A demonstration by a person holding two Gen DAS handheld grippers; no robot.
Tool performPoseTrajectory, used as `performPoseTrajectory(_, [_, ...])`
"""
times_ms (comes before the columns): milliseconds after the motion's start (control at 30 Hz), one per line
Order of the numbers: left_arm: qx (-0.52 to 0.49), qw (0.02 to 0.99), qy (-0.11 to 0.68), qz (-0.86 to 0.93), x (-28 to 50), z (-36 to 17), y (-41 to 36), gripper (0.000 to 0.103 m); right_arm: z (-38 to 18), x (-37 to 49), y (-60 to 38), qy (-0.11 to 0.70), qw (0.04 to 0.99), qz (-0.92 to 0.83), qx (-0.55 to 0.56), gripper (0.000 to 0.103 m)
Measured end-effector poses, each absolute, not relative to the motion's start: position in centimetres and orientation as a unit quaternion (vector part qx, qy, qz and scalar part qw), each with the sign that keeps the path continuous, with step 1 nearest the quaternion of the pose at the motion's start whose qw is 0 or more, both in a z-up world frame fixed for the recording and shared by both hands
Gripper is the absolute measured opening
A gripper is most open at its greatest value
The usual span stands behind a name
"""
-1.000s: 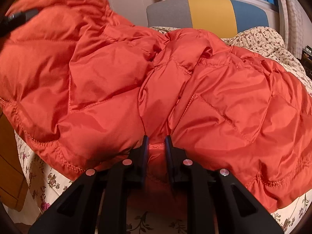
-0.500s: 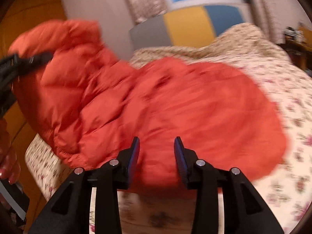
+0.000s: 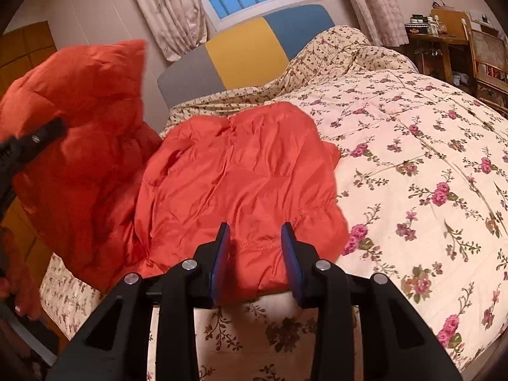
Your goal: Fold large clothes
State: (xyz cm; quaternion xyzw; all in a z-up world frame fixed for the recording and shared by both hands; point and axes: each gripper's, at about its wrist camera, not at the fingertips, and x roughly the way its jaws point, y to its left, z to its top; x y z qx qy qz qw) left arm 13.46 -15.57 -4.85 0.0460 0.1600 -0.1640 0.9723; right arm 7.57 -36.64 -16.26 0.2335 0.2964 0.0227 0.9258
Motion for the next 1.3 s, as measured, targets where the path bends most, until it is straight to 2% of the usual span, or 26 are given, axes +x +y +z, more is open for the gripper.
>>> performPoseTrajectory(267, [0.106,0.959,0.168,-0.202,13.4,-8.0,-19.4,0.031,-15.9,5.4,-39.3,0.289,0.923,0.007,0.256,0.037])
performPoseTrajectory(500, [0.18,0.938,0.167,-0.245,12.6,-12.1,-22.9,0.04,-16.3,4.4,-41.3,0.287,0.916,-0.003,0.282,0.037])
performPoseTrajectory(633, [0.227,0.918,0.166,-0.279,11.9,-14.7,-24.4,0.057,-15.8,3.8,-42.1,0.275,0.914,0.013,0.297,0.037])
performPoseTrajectory(700, [0.237,0.91,0.163,-0.298,11.4,-15.7,-24.6,0.073,-15.2,3.6,-42.4,0.269,0.916,0.018,0.296,0.037])
performPoseTrajectory(767, [0.238,0.904,0.164,-0.315,11.1,-15.9,-24.8,0.08,-14.7,3.8,-42.5,0.264,0.917,0.026,0.297,0.037])
performPoseTrajectory(933, [0.227,0.902,0.165,-0.329,11.3,-15.7,-24.5,0.08,-13.0,4.6,-42.4,0.249,0.91,0.088,0.318,0.043])
performPoseTrajectory(1033, [0.226,0.9,0.164,-0.334,11.4,-15.6,-24.5,0.08,-12.5,6.7,-41.6,0.28,0.898,0.127,0.313,0.042])
performPoseTrajectory(1067, [0.227,0.9,0.162,-0.335,11.3,-15.6,-24.5,0.08,-12.6,7.5,-41.3,0.297,0.892,0.136,0.312,0.033])
performPoseTrajectory(1100, [0.227,0.899,0.161,-0.337,11.1,-15.7,-24.4,0.08,-13.0,8.6,-41.3,0.315,0.884,0.144,0.315,0.013])
performPoseTrajectory(1167, [0.227,0.896,0.163,-0.345,10.7,-15.5,-24.1,0.08,-13.4,9.5,-41.2,0.334,0.883,0.128,0.304,0.007])
performPoseTrajectory(1300, [0.194,0.89,0.169,-0.377,9.5,-14.1,-21.7,0.08,-15.5,9.9,-41.7,0.355,0.89,0.069,0.276,0.005])
